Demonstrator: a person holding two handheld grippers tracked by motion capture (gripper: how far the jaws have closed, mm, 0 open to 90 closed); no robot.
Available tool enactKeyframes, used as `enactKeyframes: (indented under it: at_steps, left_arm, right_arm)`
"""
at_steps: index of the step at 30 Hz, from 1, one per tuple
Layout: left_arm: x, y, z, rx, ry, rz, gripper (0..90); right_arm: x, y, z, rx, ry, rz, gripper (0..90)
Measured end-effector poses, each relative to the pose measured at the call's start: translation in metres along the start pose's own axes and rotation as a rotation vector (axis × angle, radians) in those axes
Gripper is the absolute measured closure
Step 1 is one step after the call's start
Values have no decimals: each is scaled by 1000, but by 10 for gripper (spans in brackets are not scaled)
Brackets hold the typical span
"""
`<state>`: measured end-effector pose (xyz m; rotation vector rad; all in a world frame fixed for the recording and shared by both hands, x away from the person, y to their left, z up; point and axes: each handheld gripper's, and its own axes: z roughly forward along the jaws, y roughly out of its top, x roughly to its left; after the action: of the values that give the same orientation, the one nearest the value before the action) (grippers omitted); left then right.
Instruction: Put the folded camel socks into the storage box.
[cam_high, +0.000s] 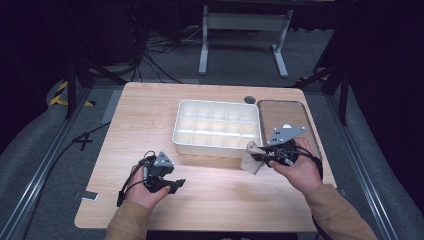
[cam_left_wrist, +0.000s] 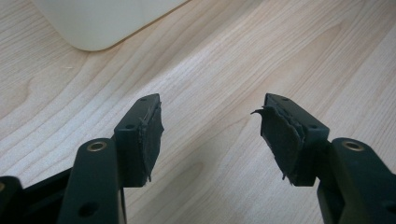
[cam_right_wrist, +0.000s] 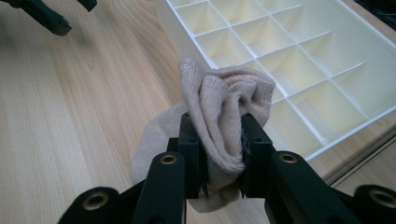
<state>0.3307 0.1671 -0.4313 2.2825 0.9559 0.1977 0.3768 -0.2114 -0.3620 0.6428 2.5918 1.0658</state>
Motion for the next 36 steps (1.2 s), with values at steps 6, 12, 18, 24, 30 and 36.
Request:
enactKeyframes:
  at_steps: [6,12,18,24,30,36]
  left_arm:
    - [1,0,-1,-5,6,-5,393]
    - [2,-1,-1,-4,3,-3,391]
    - [1,-1,-1,1,13,0,393]
    - [1,-2,-2,0,11,-8,392]
    - [1,-4,-2,-2,12,-2,393]
    - [1,-4,-3,-2,10,0,393]
  right_arm:
    - [-13,3,-2,1,-27,-2,744]
    - [-28,8,-5,2,-60,-4,744]
    - [-43,13,-1,-2,-65,-13,742]
    - [-53,16,10,10,-74,-34,741]
    - [-60,19,21,4,-85,-51,741]
    - [-63,22,36,51,-107,-93,740]
